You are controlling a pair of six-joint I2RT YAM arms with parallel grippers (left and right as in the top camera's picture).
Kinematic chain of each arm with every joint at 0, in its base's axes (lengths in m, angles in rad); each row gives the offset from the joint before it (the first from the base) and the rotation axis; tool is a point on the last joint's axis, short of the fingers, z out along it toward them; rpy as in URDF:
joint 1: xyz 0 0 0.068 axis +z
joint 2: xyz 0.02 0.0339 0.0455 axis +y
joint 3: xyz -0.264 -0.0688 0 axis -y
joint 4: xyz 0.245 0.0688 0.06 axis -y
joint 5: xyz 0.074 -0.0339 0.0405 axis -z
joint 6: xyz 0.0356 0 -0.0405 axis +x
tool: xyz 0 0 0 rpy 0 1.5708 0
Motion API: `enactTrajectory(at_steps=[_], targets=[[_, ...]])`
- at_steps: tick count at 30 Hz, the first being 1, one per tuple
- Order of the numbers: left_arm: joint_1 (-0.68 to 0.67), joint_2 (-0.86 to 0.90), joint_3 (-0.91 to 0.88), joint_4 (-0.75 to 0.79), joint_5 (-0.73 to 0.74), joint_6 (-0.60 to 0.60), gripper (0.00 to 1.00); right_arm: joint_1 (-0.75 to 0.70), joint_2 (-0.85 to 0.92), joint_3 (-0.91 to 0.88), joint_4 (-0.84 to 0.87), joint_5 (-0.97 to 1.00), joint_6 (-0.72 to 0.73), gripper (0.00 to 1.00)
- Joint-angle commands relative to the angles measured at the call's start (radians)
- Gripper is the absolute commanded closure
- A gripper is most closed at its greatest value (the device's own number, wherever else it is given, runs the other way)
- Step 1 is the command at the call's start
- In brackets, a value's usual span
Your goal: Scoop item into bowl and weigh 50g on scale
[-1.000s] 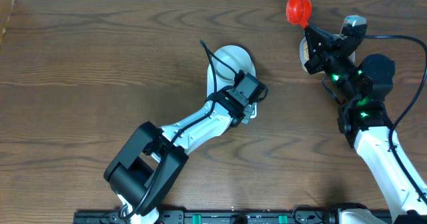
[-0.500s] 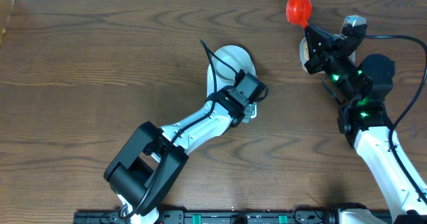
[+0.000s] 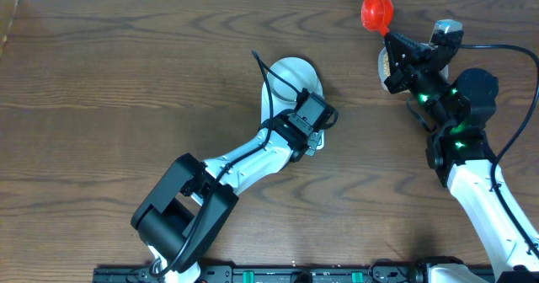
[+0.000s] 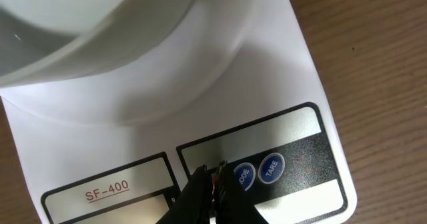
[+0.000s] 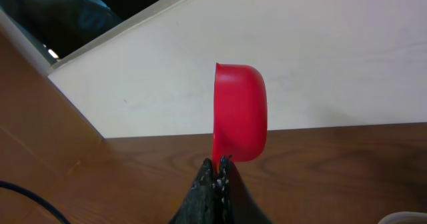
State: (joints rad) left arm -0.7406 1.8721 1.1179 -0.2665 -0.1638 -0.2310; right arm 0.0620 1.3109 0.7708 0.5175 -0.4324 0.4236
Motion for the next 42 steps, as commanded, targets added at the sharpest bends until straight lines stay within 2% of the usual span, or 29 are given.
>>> enactTrajectory(at_steps=[1, 17, 21, 25, 28, 30, 33, 34, 36, 42], targets=[[0.005, 0.014, -0.014, -0.005, -0.008, 0.013, 0.92, -0.002, 0.004, 0.02, 0.001, 0.008, -0.018, 0.99], [0.005, 0.053, -0.013, -0.028, 0.028, 0.014, 0.93, -0.002, 0.004, 0.02, -0.002, 0.008, -0.018, 0.99], [0.005, -0.019, 0.02, -0.097, 0.027, 0.024, 0.93, -0.002, 0.004, 0.02, 0.0, 0.016, -0.018, 0.99], [0.005, -0.182, 0.039, -0.145, 0.0, 0.048, 0.92, -0.002, 0.004, 0.02, -0.001, 0.046, -0.018, 0.99], [0.005, -0.259, 0.039, -0.144, -0.049, 0.048, 0.83, -0.002, 0.004, 0.02, 0.002, 0.079, -0.018, 0.99], [0.005, -0.296, 0.039, -0.146, -0.096, 0.048, 0.67, -0.002, 0.004, 0.02, 0.003, 0.112, -0.018, 0.99], [0.005, -0.321, 0.039, -0.149, -0.138, 0.048, 0.43, -0.003, 0.004, 0.02, 0.002, 0.166, -0.018, 0.99], [0.007, -0.324, 0.039, -0.156, -0.146, 0.048, 0.24, -0.002, 0.004, 0.02, 0.002, 0.198, -0.017, 0.99], [0.019, -0.323, 0.039, -0.165, -0.145, 0.048, 0.03, -0.003, 0.004, 0.02, 0.003, 0.234, -0.003, 0.99], [0.123, -0.323, 0.039, -0.168, -0.144, 0.047, 0.03, -0.003, 0.009, 0.021, 0.004, 0.357, 0.035, 0.99]])
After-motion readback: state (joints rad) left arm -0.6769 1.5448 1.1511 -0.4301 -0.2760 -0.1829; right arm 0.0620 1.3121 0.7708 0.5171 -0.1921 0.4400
